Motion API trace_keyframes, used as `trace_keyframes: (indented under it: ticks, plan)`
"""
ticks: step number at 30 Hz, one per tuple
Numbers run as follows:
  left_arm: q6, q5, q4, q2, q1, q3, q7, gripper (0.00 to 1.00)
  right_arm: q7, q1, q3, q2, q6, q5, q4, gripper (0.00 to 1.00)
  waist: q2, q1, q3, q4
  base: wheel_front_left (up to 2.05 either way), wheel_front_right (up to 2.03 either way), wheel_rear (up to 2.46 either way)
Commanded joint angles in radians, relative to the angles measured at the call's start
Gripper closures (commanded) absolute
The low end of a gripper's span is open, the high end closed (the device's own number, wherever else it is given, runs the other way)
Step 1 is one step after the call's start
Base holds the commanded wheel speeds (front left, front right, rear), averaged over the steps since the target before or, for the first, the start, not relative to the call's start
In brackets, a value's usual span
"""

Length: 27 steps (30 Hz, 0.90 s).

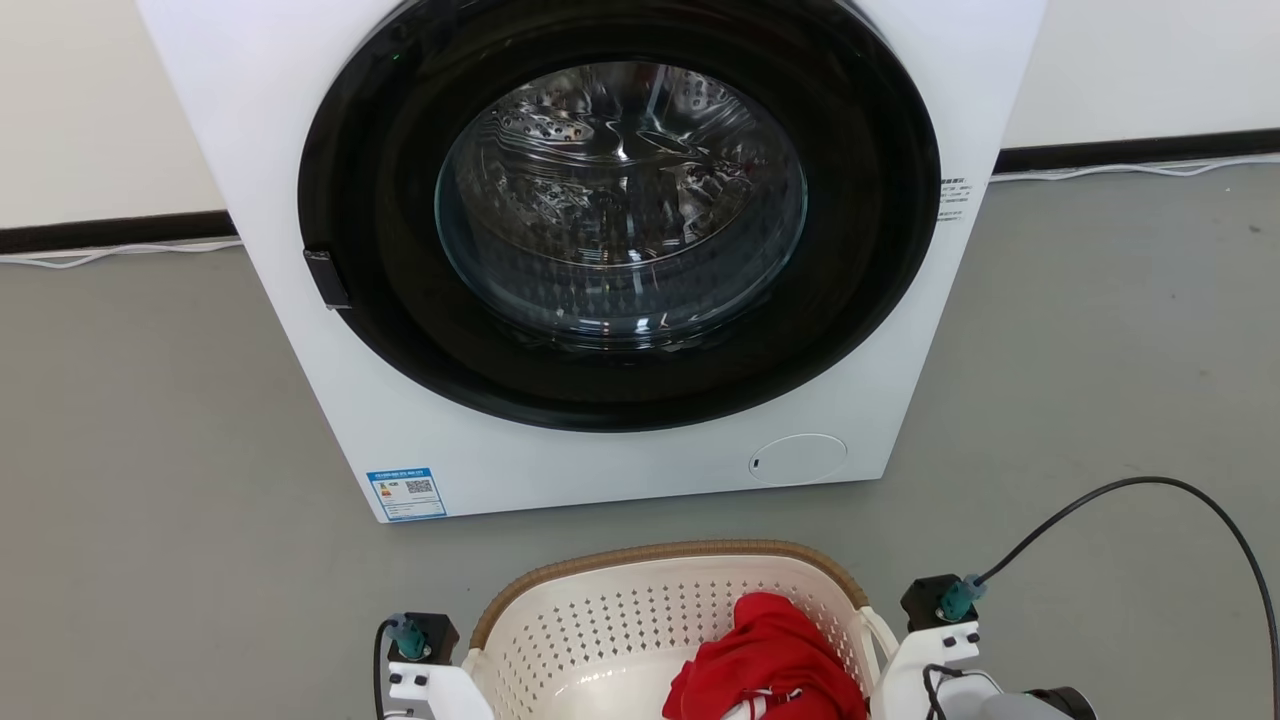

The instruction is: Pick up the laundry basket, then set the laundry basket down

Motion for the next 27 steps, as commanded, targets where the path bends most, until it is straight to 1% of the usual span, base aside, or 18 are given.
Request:
trace_keyframes:
  ticks: [1,27]
  plan:
    - [-0.011,0.000,-0.012,0.013,-0.015,0.011,-0.003,1.00,0.000,-0.013,0.023,0.017,0.016,0.008,-0.036,1.00,-0.0001,0.0000,0.001,-0.001,0.00,0.00,0.00]
    - [-0.013,-0.012,-0.012,0.017,-0.018,-0.016,0.031,1.00,0.027,-0.027,0.113,0.007,0.016,0.130,-0.046,1.00,-0.0001,0.0000,0.011,-0.003,0.00,0.00,0.00]
